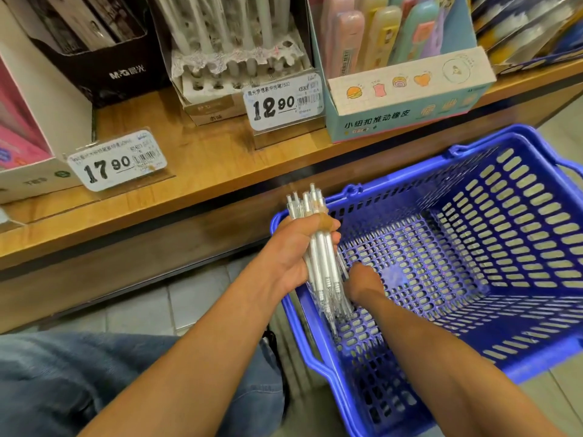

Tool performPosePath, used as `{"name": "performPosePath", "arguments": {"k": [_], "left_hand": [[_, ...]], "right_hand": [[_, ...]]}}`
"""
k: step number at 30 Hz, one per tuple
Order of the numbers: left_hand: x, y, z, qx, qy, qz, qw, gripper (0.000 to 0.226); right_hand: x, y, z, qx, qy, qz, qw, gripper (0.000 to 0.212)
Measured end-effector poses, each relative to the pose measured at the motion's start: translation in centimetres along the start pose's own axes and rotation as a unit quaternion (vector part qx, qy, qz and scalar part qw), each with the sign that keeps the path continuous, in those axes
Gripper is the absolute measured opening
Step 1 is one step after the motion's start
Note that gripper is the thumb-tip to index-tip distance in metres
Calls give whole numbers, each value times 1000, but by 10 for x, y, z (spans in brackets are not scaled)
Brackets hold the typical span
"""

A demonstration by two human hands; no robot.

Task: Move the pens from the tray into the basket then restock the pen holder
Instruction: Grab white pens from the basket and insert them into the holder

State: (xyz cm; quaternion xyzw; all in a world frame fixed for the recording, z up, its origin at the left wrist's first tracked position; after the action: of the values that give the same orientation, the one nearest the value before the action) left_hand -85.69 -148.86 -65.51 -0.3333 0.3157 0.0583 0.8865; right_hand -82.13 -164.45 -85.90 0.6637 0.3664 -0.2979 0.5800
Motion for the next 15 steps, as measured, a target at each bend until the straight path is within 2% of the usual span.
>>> {"name": "performPosePath", "arguments": {"k": [3, 5, 7, 9, 12, 13, 15], "left_hand": [[1, -1, 0, 6, 7, 14, 1000, 15], [2, -2, -1, 2, 11, 29, 1000, 13], [1, -9, -7, -4, 22, 45, 999, 5], [-1, -14, -19, -9, 39, 66, 997, 13], [-1, -19, -40, 0, 56, 88, 995, 38], [0, -19, -43, 0, 55, 94, 994, 44], [0, -21, -43, -12, 50, 86, 995, 49]], "right_hand": [[-6, 10, 2, 12, 16, -9, 1000, 15], [-15, 22, 5, 54, 37, -13, 998, 32], [-37, 42, 9, 133, 63, -10, 989, 35], [-67, 64, 14, 267, 102, 16, 958, 27], [-123, 93, 15, 435, 166, 56, 883, 6], [-141, 99, 11, 462, 193, 55, 864, 3], [-173, 103, -1, 477, 248, 48, 842, 9]]}}
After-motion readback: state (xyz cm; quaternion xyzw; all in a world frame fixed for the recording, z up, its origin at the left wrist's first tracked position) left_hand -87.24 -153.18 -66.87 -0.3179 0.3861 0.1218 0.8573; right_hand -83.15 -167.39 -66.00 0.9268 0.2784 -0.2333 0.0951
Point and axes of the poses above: each hand's wrist, its own x-axis towards the middle knuckle, its own y-axis out of the back of the hand, z = x × y, the point moved 5 cm from there along x, towards the middle knuckle, and after that the axes turned 11 degrees about -z, right-handed, at the moved point
